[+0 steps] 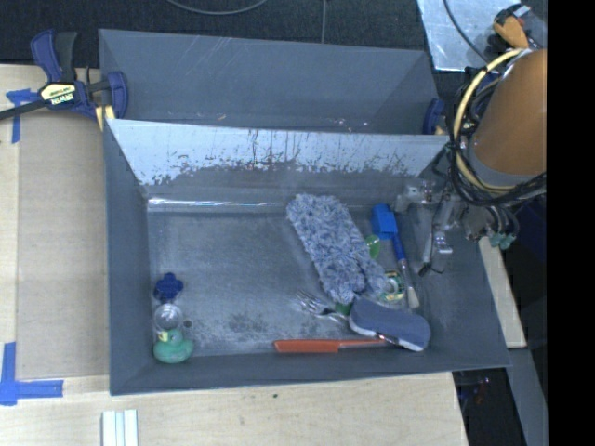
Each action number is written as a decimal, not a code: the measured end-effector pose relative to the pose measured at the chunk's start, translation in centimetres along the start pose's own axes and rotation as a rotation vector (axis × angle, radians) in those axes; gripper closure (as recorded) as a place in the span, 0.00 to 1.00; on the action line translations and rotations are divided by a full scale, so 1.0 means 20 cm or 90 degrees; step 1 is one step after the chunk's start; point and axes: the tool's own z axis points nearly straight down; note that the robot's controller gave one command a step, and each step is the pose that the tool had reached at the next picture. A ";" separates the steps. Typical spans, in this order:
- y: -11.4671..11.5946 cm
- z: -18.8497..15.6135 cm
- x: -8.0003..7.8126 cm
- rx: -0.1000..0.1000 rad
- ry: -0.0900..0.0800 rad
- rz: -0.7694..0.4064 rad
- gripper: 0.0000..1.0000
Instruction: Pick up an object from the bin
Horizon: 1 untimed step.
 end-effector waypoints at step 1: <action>0.00 -0.02 -0.01 0.001 -0.005 -0.002 0.00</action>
Offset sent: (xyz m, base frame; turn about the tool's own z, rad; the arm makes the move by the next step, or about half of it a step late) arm 0.0424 0.0387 -0.1490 0.5123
